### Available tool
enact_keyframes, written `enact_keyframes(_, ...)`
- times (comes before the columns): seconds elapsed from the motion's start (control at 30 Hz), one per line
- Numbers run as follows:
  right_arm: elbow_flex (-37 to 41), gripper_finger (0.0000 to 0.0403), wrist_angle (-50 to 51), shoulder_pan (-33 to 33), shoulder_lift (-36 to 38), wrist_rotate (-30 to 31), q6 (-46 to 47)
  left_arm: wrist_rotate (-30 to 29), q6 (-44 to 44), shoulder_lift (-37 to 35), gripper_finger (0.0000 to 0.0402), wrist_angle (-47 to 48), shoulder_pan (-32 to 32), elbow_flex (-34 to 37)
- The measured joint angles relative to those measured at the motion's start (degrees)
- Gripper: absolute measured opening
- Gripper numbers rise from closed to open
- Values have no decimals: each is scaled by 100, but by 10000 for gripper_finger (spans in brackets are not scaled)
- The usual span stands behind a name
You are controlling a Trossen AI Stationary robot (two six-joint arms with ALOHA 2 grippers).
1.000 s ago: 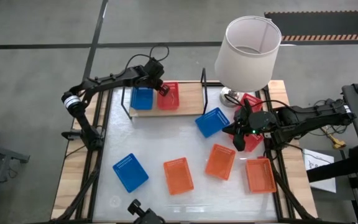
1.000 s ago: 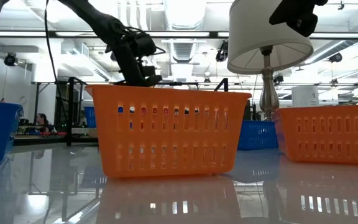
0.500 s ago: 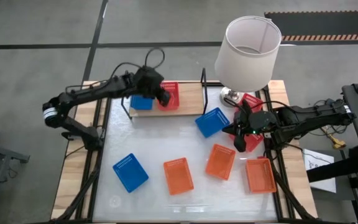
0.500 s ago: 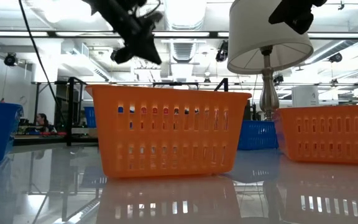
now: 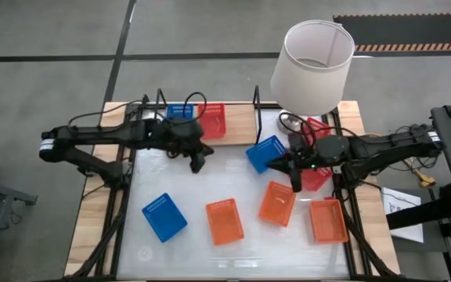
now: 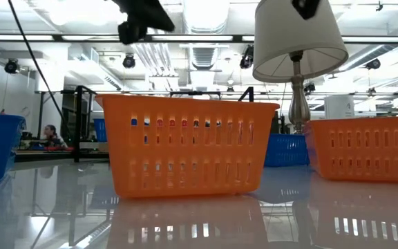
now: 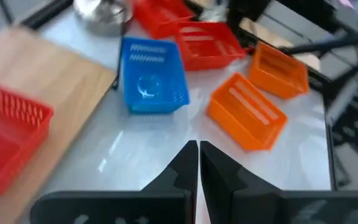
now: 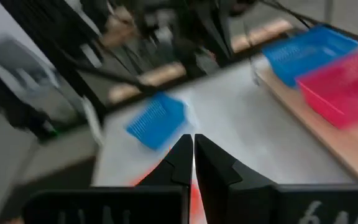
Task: Stack baskets on shelf by color
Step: Put the left orange basket on the shelf
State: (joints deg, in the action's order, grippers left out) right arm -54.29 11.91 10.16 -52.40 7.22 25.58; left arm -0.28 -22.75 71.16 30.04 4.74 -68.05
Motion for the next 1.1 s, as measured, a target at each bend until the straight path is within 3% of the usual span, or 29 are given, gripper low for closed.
enact_keyframes(0.1,-237,9,-468,174,-527,-5,-1,38,634,-374,0,-2,-84,54)
enact_keyframes(0.23,-1106,9,99,479,-1458,-22,47,42,1422,-880,0,-8,-70,126)
enact_keyframes(0.53,-3959,9,3449,1373,-3694,-22,209,45,2011,-1623,0,-91,-75,188)
enact_keyframes(0.7,-4999,11,4396,1767,-4801,67,120,45,2014,-1821,0,-109,-75,188)
enact_keyframes(0.97,-6196,70,4967,1836,-6334,-21,-376,45,2037,-1989,0,-111,-75,188)
enact_keyframes(1.1,-6482,106,5009,1831,-6917,-552,-746,47,2035,-2004,0,-113,-75,171)
